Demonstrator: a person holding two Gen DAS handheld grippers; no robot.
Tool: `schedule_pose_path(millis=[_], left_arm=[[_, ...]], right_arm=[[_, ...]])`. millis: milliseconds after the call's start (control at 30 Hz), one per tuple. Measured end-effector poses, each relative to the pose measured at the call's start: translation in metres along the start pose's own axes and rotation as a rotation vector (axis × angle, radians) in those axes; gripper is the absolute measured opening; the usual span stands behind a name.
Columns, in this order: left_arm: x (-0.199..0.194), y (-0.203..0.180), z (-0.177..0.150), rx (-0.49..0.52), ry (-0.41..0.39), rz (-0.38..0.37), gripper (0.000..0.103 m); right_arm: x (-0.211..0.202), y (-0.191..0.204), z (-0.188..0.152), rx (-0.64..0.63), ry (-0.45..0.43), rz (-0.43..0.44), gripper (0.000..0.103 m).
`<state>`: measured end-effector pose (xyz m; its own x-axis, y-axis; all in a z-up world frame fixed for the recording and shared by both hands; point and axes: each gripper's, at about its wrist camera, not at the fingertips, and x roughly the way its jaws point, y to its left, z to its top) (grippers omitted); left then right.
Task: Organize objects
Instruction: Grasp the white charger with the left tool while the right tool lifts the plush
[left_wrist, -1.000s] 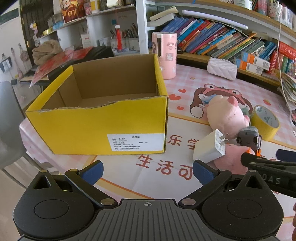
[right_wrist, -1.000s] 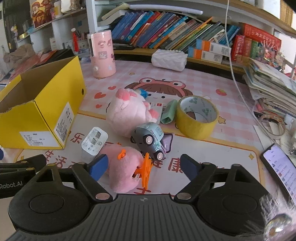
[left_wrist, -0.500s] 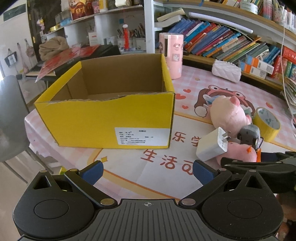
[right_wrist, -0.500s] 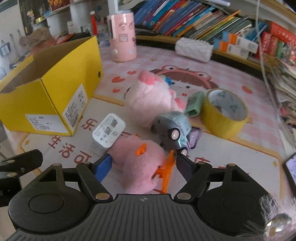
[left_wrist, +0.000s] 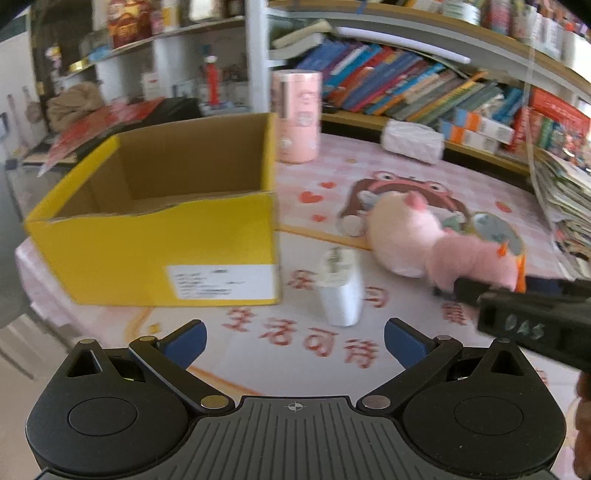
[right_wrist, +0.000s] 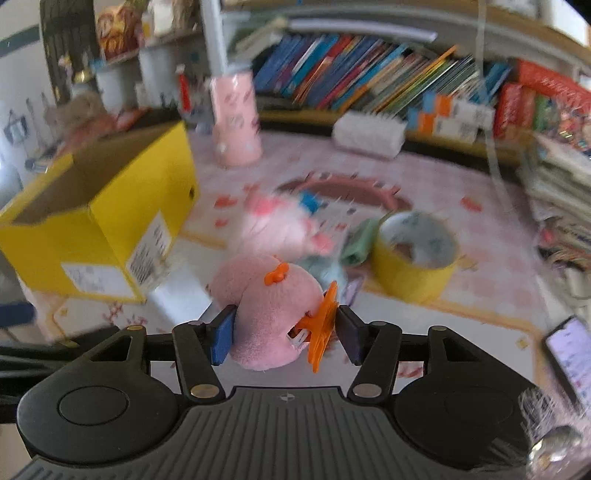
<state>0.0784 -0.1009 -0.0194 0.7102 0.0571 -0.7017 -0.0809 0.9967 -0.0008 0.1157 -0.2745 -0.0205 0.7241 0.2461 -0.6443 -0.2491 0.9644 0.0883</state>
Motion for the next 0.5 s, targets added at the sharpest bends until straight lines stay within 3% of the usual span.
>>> schedule_pose_path(millis=[167,333,500], left_arm=[[0.005,-0.025,0.004,0.058,-0.012,-0.061,0.103],[0.014,-0.033,0.009,0.056,0.000,-0.061,0.101],[0.027,-0.031,0.010,0.019,0.043,-0.058,0.090]], right_arm=[[-0.022,-0.028,0.005,0.069,-0.054,-0.060,0.055],[-0.032,-0.050,0.004,0.132,-0.059,-0.117,0.055],[-0.033,-0.057,0.000,0.135,-0.052,-0.126,0.055]])
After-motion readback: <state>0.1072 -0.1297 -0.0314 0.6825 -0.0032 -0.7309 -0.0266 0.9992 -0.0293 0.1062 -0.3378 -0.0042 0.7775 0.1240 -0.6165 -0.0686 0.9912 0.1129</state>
